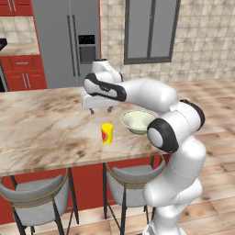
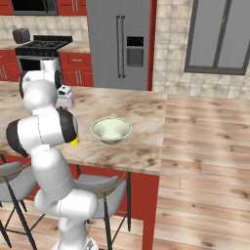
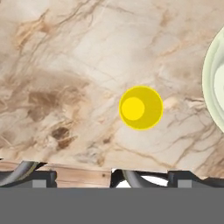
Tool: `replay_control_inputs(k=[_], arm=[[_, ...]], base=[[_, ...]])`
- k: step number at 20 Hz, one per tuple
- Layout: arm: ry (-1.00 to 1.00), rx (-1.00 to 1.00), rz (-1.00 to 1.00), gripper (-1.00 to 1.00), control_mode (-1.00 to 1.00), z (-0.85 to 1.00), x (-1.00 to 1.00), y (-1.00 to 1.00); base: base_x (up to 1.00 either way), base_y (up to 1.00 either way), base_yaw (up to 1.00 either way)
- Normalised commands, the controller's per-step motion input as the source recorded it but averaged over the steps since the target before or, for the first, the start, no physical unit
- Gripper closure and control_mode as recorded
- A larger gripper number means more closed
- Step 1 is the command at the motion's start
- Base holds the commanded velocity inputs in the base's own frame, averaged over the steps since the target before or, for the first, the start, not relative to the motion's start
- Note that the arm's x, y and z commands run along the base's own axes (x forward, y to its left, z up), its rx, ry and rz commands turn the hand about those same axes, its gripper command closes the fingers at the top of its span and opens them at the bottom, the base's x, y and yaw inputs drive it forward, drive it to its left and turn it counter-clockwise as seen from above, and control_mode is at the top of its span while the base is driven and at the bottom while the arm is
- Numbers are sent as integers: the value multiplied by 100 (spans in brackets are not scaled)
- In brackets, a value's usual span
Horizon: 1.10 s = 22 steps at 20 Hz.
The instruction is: Place the cup inside the bowl on the dining table and move the bowl to any counter.
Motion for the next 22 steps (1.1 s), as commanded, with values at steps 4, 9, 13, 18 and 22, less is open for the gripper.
replay_control_inputs(k=[4, 9, 13, 18, 22], arm=[[19, -3, -3, -100, -100, 0, -1, 0], [25, -6, -3, -100, -100, 0, -7, 0], [13, -3, -1, -100, -100, -2, -1, 0], [-3, -2, 0, -100, -100, -11, 0, 2], [-14, -1, 0, -100, -100, -11, 0, 4]], base=[[0, 0, 0], [0, 0, 0], [0, 0, 0], [0, 0, 0], [0, 0, 0]])
